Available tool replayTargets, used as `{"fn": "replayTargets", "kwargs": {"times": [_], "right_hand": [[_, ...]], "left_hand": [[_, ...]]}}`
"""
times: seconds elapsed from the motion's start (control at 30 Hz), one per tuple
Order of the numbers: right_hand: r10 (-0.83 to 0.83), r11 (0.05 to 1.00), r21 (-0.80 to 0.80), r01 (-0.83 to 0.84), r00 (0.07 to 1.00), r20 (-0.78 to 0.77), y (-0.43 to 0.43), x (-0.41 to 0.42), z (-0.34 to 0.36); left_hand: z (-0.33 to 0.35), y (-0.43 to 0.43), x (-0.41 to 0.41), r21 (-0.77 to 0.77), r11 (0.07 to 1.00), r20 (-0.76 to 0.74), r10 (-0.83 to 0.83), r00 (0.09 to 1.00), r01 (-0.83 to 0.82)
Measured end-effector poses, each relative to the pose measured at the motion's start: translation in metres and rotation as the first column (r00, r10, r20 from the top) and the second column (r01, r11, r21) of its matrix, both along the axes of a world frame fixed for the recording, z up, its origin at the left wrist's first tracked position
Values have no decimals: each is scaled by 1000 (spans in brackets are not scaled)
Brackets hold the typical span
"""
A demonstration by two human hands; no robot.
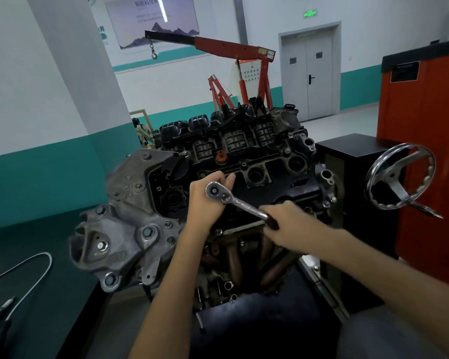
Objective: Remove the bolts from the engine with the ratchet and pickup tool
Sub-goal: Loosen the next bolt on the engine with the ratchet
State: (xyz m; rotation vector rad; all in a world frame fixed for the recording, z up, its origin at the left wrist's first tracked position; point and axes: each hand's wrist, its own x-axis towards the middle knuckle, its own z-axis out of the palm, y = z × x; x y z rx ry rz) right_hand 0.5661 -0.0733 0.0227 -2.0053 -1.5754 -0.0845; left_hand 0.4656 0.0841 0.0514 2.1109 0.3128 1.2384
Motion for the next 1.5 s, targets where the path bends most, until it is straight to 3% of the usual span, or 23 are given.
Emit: {"fn": "replayTargets", "kwargs": {"times": [0.1,0.2,0.27,0.33,0.4,0.47,0.53,0.6,0.7,0.83,0.9,0.97,1.03,1.13,1.2,1.23,1.3,1.37,1.5], "right_hand": [[25,996,-93,8,935,354,-3,32,48],[8,998,-56,17,910,415,-1,33,51],[-39,999,11,37,967,252,-3,15,23],[-8,998,69,15,995,-102,-1,-17,-13],[72,987,162,-1,899,-431,8,-55,-42],[127,971,239,21,801,-585,22,-86,-58],[132,967,253,32,785,-605,27,-93,-59],[60,981,193,38,875,-480,20,-70,-50],[1,1000,11,1,987,-162,0,-15,-17],[-8,992,-115,42,960,281,-12,31,41],[-48,992,-94,86,936,348,-12,32,50],[-94,993,-53,109,967,237,-11,22,34],[-67,998,2,67,997,-39,-8,-3,4],[56,992,127,8,869,-493,4,-54,-35],[102,983,181,19,767,-634,13,-78,-45],[93,982,186,36,765,-637,15,-81,-46],[11,987,145,74,858,-513,14,-66,-39],[-67,996,33,79,959,-276,6,-36,-23],[-81,990,-96,99,981,176,-4,14,31]], "left_hand": [[5,2,-1,116,992,-72,-43,997,51],[1,1,1,8,996,-24,-88,996,89],[-4,-2,5,-85,995,75,-55,996,61],[-6,-7,12,-138,990,165,-5,986,28],[-6,-12,17,-134,990,210,65,975,-37],[-6,-15,20,-124,990,231,99,968,-72],[-6,-15,17,-109,991,224,97,970,-74],[-6,-10,10,-55,997,150,66,986,-58],[-4,-4,-3,50,999,-16,2,1000,-1],[4,-7,-3,153,985,-99,-69,993,84],[3,-10,1,87,993,-64,-81,995,86],[0,-12,5,-38,996,30,-73,997,74],[-3,-12,10,-117,991,119,-50,992,64],[-2,-18,21,-137,991,190,31,981,-5],[-2,-21,25,-139,990,213,60,975,-31],[-3,-21,23,-139,990,211,59,976,-30],[-5,-14,16,-94,995,163,35,986,-20],[-6,-6,5,-18,1000,78,19,997,-18],[-1,-1,-4,112,994,8,-15,1000,14]]}}
